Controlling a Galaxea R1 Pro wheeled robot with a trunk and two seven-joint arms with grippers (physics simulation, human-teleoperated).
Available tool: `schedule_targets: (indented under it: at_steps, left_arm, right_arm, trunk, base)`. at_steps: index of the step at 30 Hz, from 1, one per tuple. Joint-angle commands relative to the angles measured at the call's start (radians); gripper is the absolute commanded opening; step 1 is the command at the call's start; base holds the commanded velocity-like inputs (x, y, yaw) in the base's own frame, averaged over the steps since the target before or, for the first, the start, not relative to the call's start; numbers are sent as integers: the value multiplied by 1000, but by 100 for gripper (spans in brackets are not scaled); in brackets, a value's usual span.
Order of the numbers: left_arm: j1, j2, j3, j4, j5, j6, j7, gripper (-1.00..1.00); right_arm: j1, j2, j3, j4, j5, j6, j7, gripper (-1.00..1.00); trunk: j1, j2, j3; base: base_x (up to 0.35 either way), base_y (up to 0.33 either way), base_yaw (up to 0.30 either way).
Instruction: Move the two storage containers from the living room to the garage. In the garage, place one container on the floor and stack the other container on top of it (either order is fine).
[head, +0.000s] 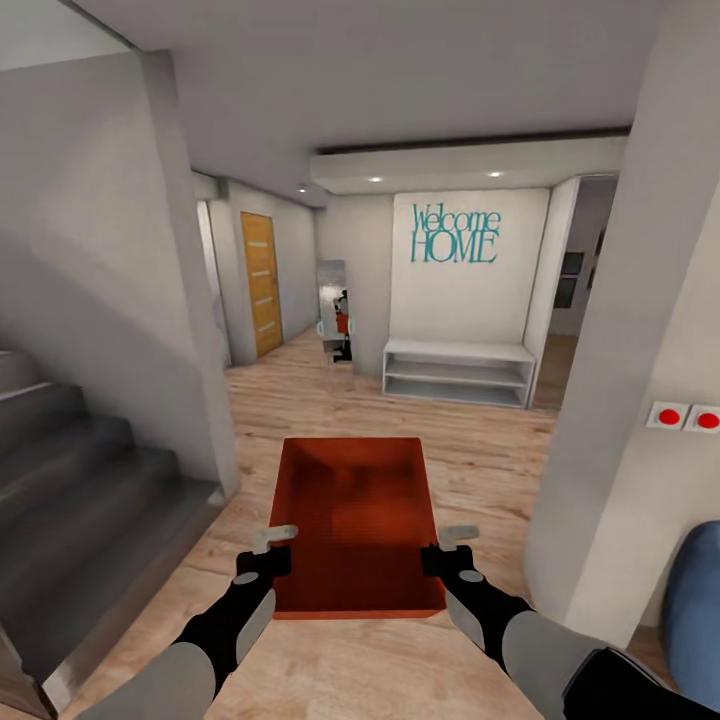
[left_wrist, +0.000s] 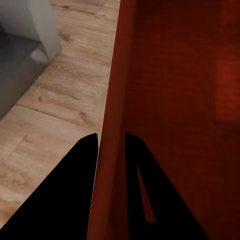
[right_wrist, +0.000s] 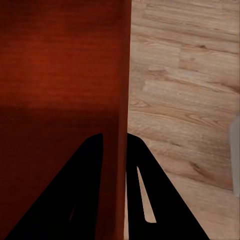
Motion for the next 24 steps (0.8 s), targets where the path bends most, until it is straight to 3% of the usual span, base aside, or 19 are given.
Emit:
schedule_targets:
  at_steps: [1,24]
  left_arm:
    - [1,0,-16,0,4,2,33,-100]
    - [1,1,-15,2,5,1,33,-100]
  right_arm:
    - [-1,15,-31,0,-9,-7,-15,-100]
    - [-1,15,-31,-2,-8,-7,-15,-100]
  trunk:
    - [1,-1,0]
    - [1,-1,0]
  base:
    - [322,0,0]
    - [322,0,0]
